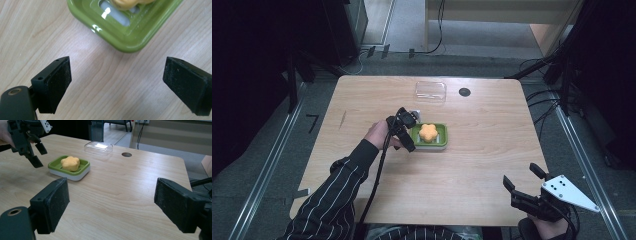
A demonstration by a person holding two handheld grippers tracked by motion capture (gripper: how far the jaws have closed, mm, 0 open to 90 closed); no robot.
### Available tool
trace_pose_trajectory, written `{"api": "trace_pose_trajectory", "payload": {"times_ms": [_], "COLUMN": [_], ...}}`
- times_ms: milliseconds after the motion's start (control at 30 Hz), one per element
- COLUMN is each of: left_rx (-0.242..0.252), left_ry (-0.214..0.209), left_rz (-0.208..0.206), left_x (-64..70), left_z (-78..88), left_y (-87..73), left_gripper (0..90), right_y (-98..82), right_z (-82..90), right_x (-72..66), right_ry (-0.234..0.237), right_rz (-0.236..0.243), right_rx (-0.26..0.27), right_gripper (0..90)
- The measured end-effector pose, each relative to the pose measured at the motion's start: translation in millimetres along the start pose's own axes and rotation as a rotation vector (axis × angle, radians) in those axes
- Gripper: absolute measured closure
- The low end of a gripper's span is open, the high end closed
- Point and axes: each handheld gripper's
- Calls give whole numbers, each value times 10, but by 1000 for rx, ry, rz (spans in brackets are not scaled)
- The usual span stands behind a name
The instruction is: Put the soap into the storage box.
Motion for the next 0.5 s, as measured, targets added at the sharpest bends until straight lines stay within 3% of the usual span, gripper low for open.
{"api": "trace_pose_trajectory", "payload": {"times_ms": [500], "left_rx": [-13], "left_ry": [6], "left_rz": [52], "left_x": [-17], "left_z": [7], "left_y": [-312], "left_gripper": [82], "right_y": [19], "right_z": [-44], "right_x": [-19], "right_ry": [15], "right_rz": [6], "right_rx": [3], "right_gripper": [135]}}
Point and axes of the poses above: each handheld gripper's, and its own axes: z roughly backward along the jaws, y roughly out of its top, x roughly to its right, and after that the axes turned 11 degrees about -y, right-handed
